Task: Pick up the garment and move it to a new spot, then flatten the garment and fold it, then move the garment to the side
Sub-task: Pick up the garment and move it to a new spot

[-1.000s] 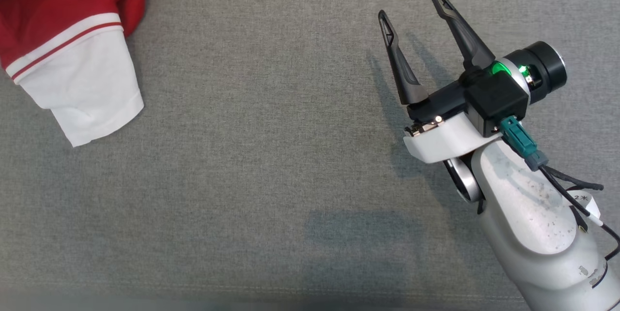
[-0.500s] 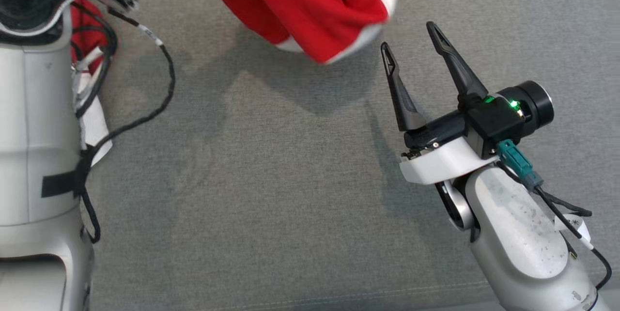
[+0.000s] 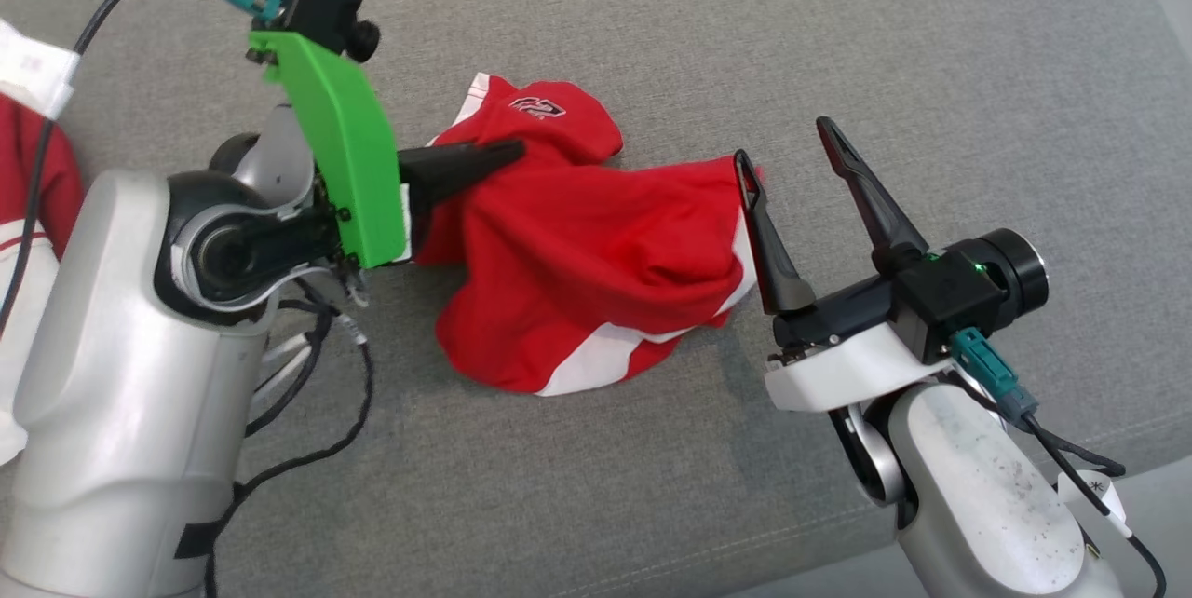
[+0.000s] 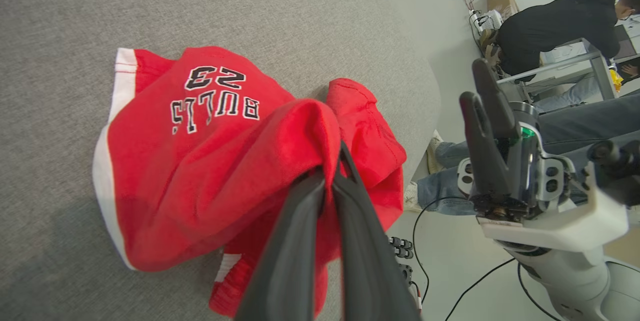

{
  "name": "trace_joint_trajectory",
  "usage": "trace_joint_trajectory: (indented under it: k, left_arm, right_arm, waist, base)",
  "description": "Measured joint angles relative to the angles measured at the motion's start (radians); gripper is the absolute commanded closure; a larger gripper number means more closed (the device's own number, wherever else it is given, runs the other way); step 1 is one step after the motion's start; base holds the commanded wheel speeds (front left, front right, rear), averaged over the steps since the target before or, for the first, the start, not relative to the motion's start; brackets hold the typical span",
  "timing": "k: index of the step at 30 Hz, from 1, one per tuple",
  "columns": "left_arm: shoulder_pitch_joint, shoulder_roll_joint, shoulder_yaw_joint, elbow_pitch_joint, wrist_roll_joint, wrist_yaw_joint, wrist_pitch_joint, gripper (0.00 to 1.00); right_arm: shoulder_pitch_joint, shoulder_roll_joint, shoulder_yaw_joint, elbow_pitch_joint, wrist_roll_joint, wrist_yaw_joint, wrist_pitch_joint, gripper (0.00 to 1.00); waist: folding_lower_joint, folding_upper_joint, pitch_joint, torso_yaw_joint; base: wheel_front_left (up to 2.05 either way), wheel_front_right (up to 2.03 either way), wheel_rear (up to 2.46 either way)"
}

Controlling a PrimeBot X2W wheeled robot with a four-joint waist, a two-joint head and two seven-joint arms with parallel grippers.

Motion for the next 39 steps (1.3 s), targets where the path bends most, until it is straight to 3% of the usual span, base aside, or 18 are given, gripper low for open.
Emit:
trace_joint_trajectory:
  k: [5, 10, 11, 12, 13, 14, 19, 29, 33, 39]
  left_arm:
    - [0.026, 0.101, 0.015, 0.011, 0.111, -0.001, -0.049, 1.0]
    - [0.025, 0.137, 0.027, 0.035, 0.181, -0.002, -0.109, 0.97]
    - [0.026, 0.142, 0.035, 0.045, 0.182, -0.002, -0.116, 0.81]
    - [0.026, 0.142, 0.035, 0.045, 0.182, -0.002, -0.116, 0.56]
    - [0.026, 0.142, 0.042, 0.059, 0.182, -0.002, -0.128, 0.32]
    - [0.027, 0.141, 0.043, 0.067, 0.183, -0.002, -0.14, 0.0]
    - [0.036, 0.133, 0.027, 0.095, 0.224, -0.008, -0.196, 0.0]
    - [0.074, 0.131, 0.061, 0.05, 0.23, -0.009, -0.344, 0.0]
    - [0.151, 0.125, 0.113, 0.015, 0.229, -0.009, -0.434, 0.0]
    - [0.294, 0.053, 0.157, -0.039, 0.23, -0.004, -0.581, 0.0]
  right_arm:
    - [0.0, 0.012, 0.02, -0.013, 0.0, 0.0, 0.0, 0.0]
    - [0.0, 0.012, 0.035, -0.01, 0.001, 0.002, 0.0, 0.0]
    - [0.0, 0.013, 0.037, -0.008, 0.001, 0.002, 0.0, 0.0]
    - [0.0, 0.013, 0.037, -0.008, 0.001, 0.002, 0.0, 0.0]
    - [0.0, 0.013, 0.038, -0.003, 0.001, 0.004, 0.0, 0.0]
    - [0.001, 0.013, 0.038, 0.003, 0.001, 0.006, 0.0, 0.0]
    - [0.007, -0.001, 0.036, 0.038, -0.002, 0.016, 0.0, 0.0]
    - [0.001, -0.089, 0.008, 0.097, -0.018, 0.05, 0.001, 0.0]
    - [-0.004, -0.135, 0.003, 0.149, -0.02, 0.081, 0.001, 0.0]
    - [-0.009, -0.211, 0.004, 0.259, -0.029, 0.139, 0.037, 0.0]
  waist:
    - [0.0, 0.0, 0.009, -0.047]
    - [0.0, 0.0, 0.023, -0.089]
    - [0.0, 0.0, 0.026, -0.096]
    - [0.0, 0.0, 0.026, -0.096]
    - [0.0, 0.0, 0.028, -0.103]
    - [0.0, 0.0, 0.03, -0.109]
    - [0.0, 0.0, 0.03, -0.11]
    - [0.0, 0.0, -0.008, -0.044]
    - [0.0, 0.0, -0.036, -0.008]
    - [0.0, 0.0, -0.072, 0.061]
  base:
    - [0.0, 0.0, 0.0]
    - [0.0, 0.0, 0.0]
    - [0.0, 0.0, 0.0]
    - [0.0, 0.0, 0.0]
    - [0.0, 0.0, 0.0]
    - [0.0, 0.0, 0.0]
    - [0.0, 0.0, 0.0]
    - [0.0, 0.0, 0.0]
    - [0.0, 0.0, 0.0]
    - [0.0, 0.0, 0.0]
